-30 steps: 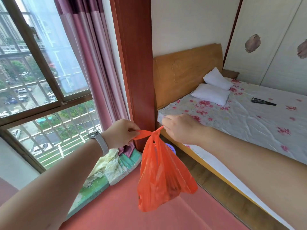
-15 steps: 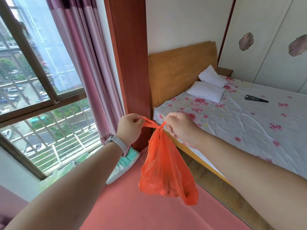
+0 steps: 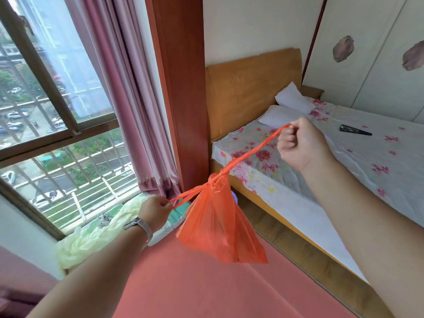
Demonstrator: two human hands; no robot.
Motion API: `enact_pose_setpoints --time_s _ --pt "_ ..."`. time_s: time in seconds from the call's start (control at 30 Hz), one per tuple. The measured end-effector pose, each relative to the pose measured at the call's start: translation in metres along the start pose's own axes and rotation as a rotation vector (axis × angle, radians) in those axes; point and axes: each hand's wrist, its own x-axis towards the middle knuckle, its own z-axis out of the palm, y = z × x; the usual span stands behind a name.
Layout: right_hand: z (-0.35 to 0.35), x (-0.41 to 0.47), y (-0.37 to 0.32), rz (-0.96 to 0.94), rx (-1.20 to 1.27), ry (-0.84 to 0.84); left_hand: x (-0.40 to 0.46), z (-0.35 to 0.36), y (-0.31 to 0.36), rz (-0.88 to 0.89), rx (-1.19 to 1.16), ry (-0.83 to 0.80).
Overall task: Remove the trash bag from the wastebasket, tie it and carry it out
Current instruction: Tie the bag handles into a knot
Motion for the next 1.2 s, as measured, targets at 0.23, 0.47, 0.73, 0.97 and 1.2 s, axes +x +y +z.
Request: enact_pose_setpoints --time_s 0.23,0.47,0.73,0.97,1.2 --pt "-0.006 0.01 0.024 0.005 -0.045 0.061 -0.004 -0.004 -0.024 -0.091 0.096 -0.068" --pt "0.007 0.006 0.031 -0.018 -0.224 -0.091 -0.003 -0.022 0.008 -0.182 -0.294 -0.047" --pt "0.025 -0.014 0.049 -0.204 -0.813 -0.363 -0.004 -0.047 0.101 -0.224 -1.066 -0.307" --pt "0.044 -0.038 0.032 -0.474 -1.266 -0.449 -0.011 -0.037 0.159 0.04 -0.933 -0.418" --pt "0.047 -0.052 0.033 -0.549 -1.419 -0.42 -0.012 -0.03 0.174 0.223 -0.94 -0.454"
